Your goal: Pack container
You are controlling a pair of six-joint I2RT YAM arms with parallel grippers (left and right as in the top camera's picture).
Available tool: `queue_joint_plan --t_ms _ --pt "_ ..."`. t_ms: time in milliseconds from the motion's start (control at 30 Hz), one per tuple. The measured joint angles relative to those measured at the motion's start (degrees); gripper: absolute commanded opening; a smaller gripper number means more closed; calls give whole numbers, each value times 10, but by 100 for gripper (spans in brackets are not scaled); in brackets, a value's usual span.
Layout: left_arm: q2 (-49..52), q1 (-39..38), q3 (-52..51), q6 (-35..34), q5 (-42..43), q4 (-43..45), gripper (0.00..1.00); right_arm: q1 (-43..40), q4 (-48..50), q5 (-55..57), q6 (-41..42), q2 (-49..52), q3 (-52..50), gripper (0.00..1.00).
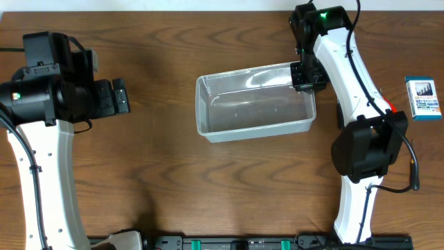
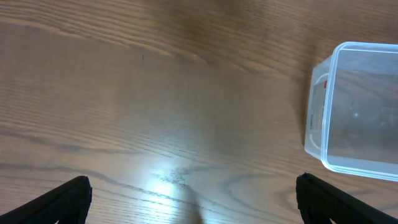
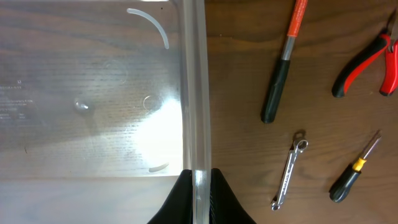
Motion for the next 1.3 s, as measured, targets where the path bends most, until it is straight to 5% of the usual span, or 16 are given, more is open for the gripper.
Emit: queue_joint_plan --t_ms 933,1300 --pt "0 0 0 0 0 -5 98 -15 54 -18 -26 0 -78 7" --pt "0 0 0 0 0 -11 98 -49 39 -22 -25 0 -80 2"
